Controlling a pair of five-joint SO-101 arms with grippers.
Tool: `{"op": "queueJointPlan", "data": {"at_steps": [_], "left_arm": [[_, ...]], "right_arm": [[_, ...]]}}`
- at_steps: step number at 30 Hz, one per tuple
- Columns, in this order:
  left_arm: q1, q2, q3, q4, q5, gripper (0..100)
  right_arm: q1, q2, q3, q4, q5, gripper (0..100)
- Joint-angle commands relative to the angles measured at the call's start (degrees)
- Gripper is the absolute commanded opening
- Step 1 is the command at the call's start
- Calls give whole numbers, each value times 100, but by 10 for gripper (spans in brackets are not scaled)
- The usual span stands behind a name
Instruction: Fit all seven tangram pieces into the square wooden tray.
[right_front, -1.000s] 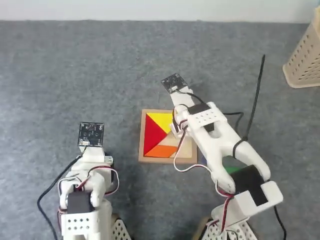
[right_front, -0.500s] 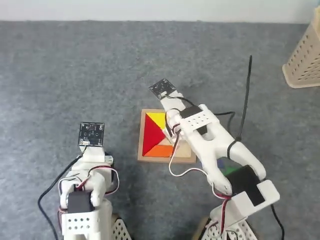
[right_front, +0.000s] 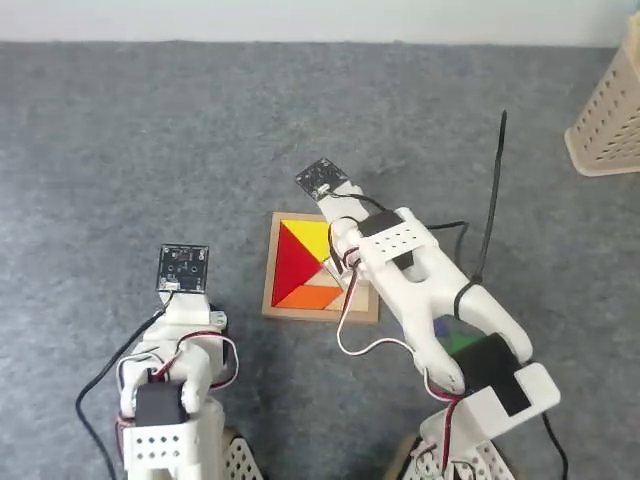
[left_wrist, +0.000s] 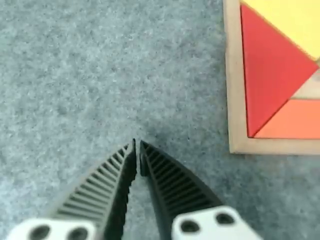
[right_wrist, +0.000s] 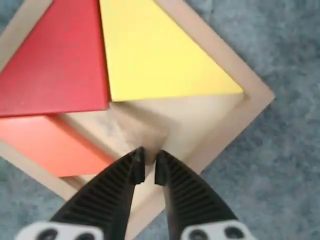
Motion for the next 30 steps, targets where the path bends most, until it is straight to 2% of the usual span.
{"op": "queueJointPlan", "data": {"at_steps": [1,6,12,16,20,26,30], "left_arm": [[-18,-97,-66,26,53,12],[-18,-97,-66,26,53,12],[-18,-97,-66,26,53,12],[-18,-97,-66,26,53,12],[-18,-97,-66,26,53,12],[-18,-97,-66,26,53,12],[-18,-97,-66,26,53,12]], "right_arm": [[-145,-75,167,92,229,8],[-110,-75,176,136,316,8],[400,-75,158,286,281,9],[444,-75,62,330,255,9],[462,-233,0,347,-97,15],[303,-725,35,374,-88,127],[127,-602,35,365,-79,123]]}}
